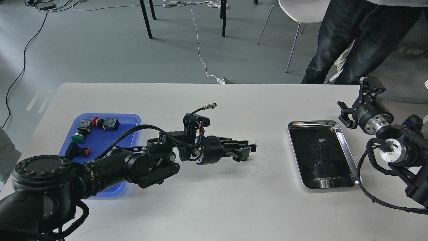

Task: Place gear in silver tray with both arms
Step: 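Release the gear on the table and raise the left arm away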

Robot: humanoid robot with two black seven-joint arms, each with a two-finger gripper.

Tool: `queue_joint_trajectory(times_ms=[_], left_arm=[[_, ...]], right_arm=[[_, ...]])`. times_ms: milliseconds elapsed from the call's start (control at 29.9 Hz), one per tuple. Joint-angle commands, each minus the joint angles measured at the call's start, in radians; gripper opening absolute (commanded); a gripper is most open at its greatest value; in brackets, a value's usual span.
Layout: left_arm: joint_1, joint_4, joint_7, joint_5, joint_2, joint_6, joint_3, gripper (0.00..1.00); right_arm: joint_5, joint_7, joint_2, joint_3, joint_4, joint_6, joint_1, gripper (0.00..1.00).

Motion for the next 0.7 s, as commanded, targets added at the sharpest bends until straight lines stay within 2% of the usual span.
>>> queue_joint_trajectory(times_ms=[0,167,301,468,568,669], left_arm=[[-0.051,-0.013,0.0,-0.133,0.0,0.002,-0.007,0.59],[-0.12,-0.013,0.0,-0.351,0.039,0.001,-0.009,0.73],[-0.159,-0.011,0.0,-0.442,0.113,-0.001,-0.013,0.77],[-0.168,-0.002,0.0,-0.523,0.199,-0.001,-0.093,0.88],[-0.168,0.001,0.0,-0.554,0.233,0.002,-0.148,0.9],[-0.166,0.004,0.0,-0.585,0.273,0.005,-0.197,0.95]], right_arm=[[-0.001,-0.03,-0.032,-0.065,0.008,0.01,0.039,0.99],[0.001,-0.043,-0.058,-0.099,0.031,0.074,0.067,0.99],[-0.004,-0.041,-0.089,-0.137,0.059,0.16,0.082,0.99],[-0.027,-0.043,-0.116,-0.251,0.084,0.182,0.14,0.99],[-0.028,-0.032,-0.129,-0.317,0.084,0.188,0.186,0.99],[-0.041,-0.044,-0.14,-0.378,0.091,0.2,0.216,0.99]])
